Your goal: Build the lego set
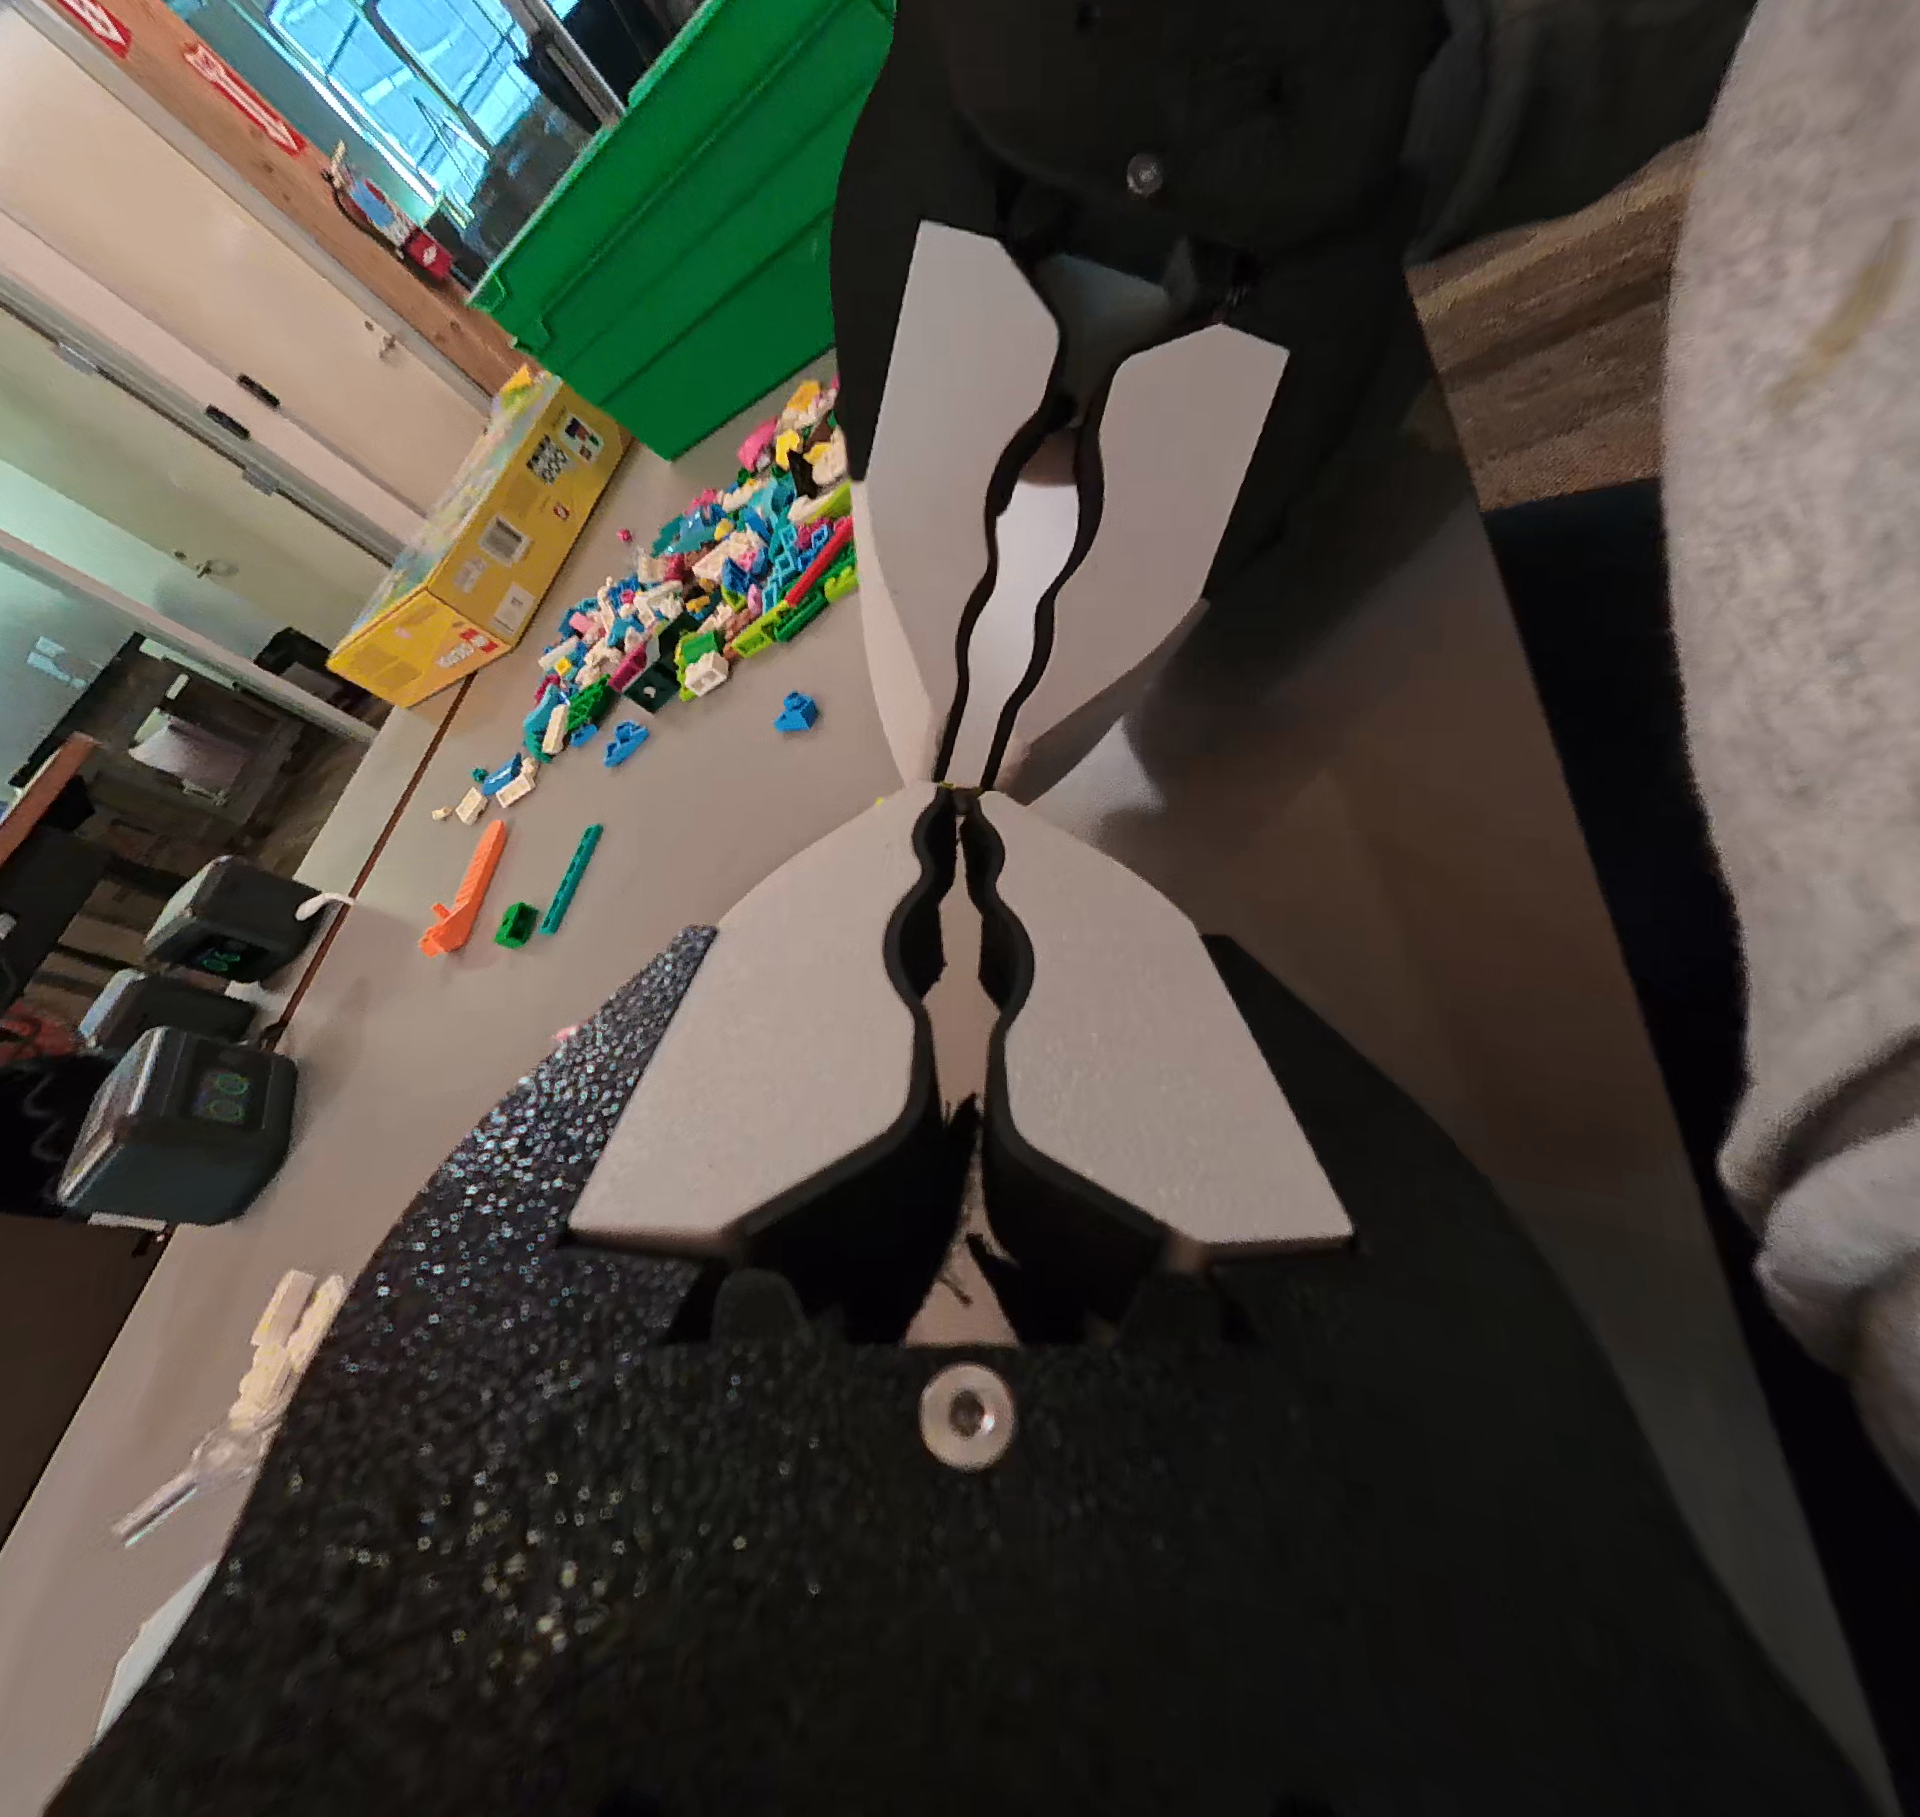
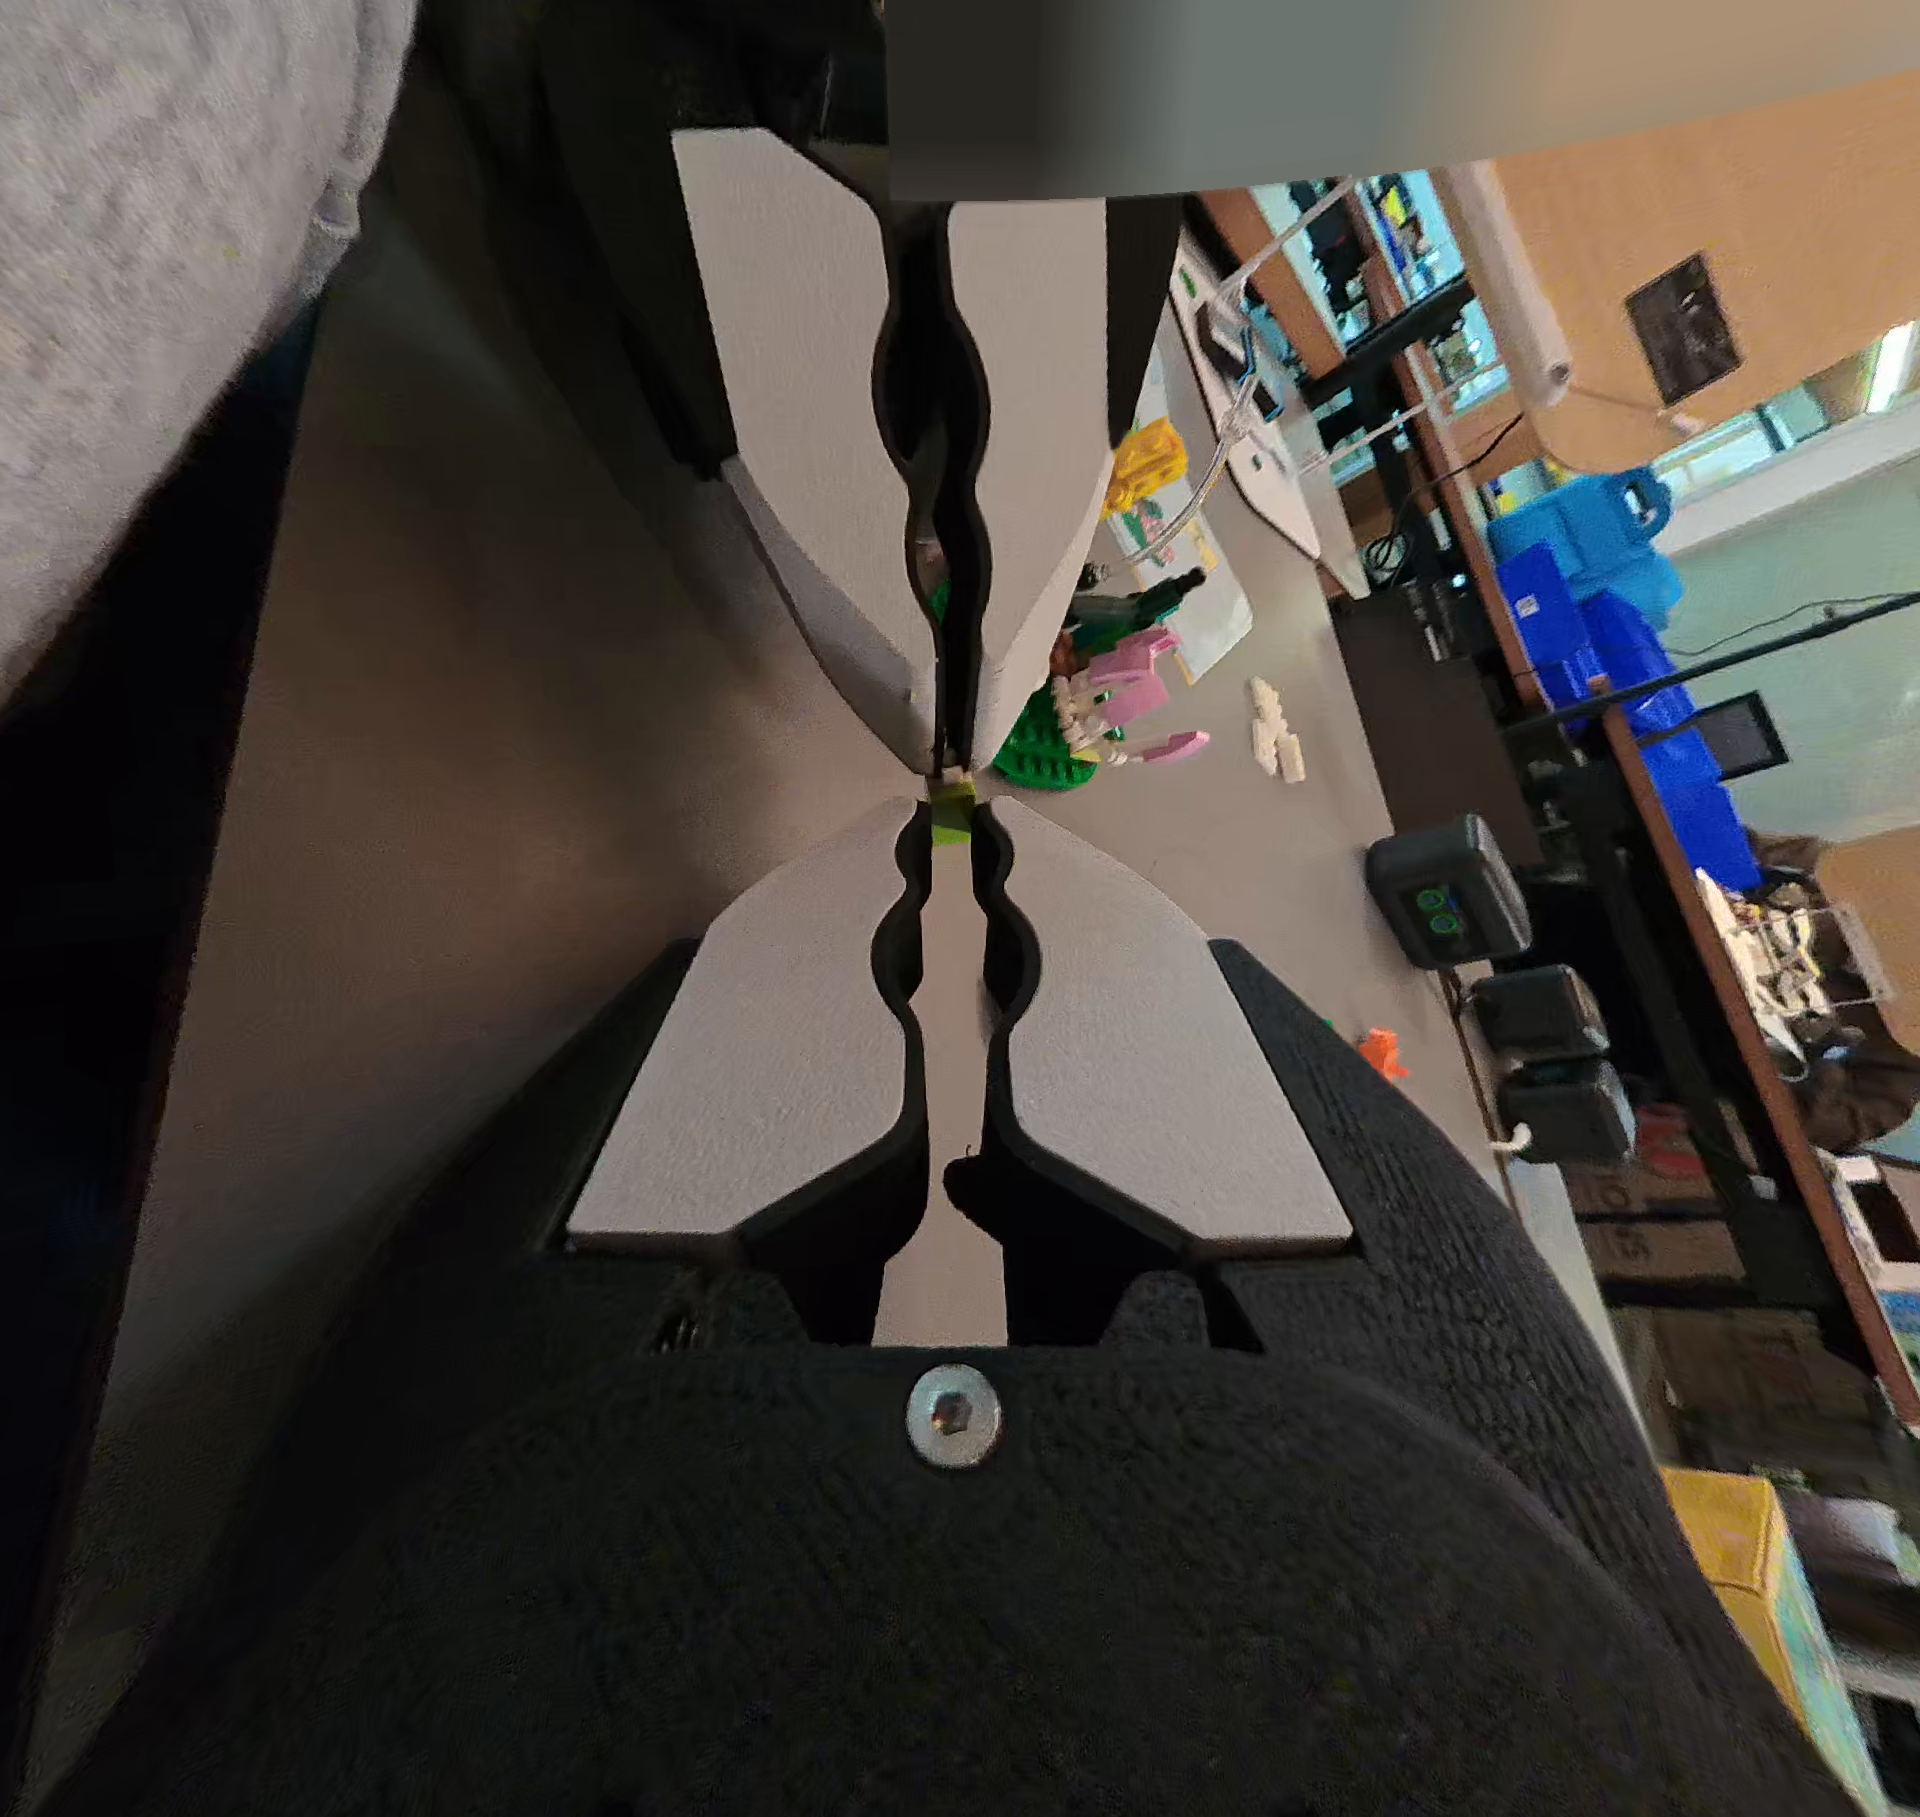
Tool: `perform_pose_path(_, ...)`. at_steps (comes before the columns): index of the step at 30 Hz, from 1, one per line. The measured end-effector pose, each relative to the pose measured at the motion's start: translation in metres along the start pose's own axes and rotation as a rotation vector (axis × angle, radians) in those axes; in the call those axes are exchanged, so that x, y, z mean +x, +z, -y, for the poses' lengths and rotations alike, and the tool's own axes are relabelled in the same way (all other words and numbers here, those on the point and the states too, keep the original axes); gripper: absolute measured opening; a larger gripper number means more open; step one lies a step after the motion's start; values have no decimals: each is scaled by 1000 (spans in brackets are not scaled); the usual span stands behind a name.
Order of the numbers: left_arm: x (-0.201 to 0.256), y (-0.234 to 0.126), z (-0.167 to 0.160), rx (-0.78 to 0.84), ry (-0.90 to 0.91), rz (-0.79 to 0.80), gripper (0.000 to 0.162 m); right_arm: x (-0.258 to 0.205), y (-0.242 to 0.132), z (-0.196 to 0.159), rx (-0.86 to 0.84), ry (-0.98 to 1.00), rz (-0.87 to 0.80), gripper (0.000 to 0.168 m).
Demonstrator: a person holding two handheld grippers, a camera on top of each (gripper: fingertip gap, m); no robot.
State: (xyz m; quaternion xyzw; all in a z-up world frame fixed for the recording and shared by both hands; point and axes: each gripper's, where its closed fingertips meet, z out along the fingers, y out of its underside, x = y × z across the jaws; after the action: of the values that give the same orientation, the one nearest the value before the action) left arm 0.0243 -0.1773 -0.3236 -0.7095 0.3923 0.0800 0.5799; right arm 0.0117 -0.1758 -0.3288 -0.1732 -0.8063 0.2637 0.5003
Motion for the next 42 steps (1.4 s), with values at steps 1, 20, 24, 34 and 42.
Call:
perform_pose_path(1, 0, -1, 2, 18, 1, -4, 2, 1, -1, 2, 17, -9, -6, 6)
perform_pose_path(20, 7, -8, 17, 129, 106, -29, 2, -4, -5, 18, 178, -12, -10, 6)
perform_pose_path(24, 7, -15, 27, 218, 69, -53, 2, -1, -10, 28, 243, 2, -22, 6)
perform_pose_path(34, 6, -32, 55, 471, -62, -128, 2, 5, -24, 60, 409, 114, -41, 5)
perform_pose_path(42, -8, -32, 52, 460, -143, -66, 2, 14, -20, 55, 379, 173, -73, 5)
